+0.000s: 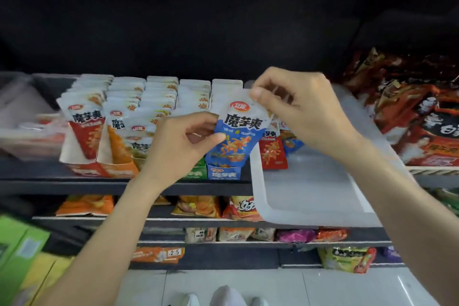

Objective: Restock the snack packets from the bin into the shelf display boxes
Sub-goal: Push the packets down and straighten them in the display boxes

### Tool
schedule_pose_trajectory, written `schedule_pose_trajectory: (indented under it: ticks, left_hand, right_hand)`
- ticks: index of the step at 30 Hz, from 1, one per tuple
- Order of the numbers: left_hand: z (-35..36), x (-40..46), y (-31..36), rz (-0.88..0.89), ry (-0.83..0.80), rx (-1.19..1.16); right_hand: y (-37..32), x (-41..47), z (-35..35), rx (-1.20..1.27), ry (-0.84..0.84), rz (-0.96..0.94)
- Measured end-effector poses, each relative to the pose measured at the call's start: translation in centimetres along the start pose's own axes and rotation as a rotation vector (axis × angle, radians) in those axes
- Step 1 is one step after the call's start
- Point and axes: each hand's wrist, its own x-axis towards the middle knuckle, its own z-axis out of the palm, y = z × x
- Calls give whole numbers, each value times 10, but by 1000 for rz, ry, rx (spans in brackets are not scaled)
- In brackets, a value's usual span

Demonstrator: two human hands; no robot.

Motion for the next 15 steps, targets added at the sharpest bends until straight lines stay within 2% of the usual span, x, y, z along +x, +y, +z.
schedule_pose_trajectory:
  ticks: [3,9,12,15]
  left_hand:
    - [13,-10,-26,16,159,91]
    - [40,-18,-58,227,352,306]
    - [41,-19,-62,324,405,380]
    - [36,-21,-65,341,432,403]
  right_hand:
    - [0,-2,19,-6,-51,-48]
    - [12,-11,42,-10,-217,-40]
    - [11,-14,44,-72,-241,-72]
    - [7,-14,46,-44,-239,-78]
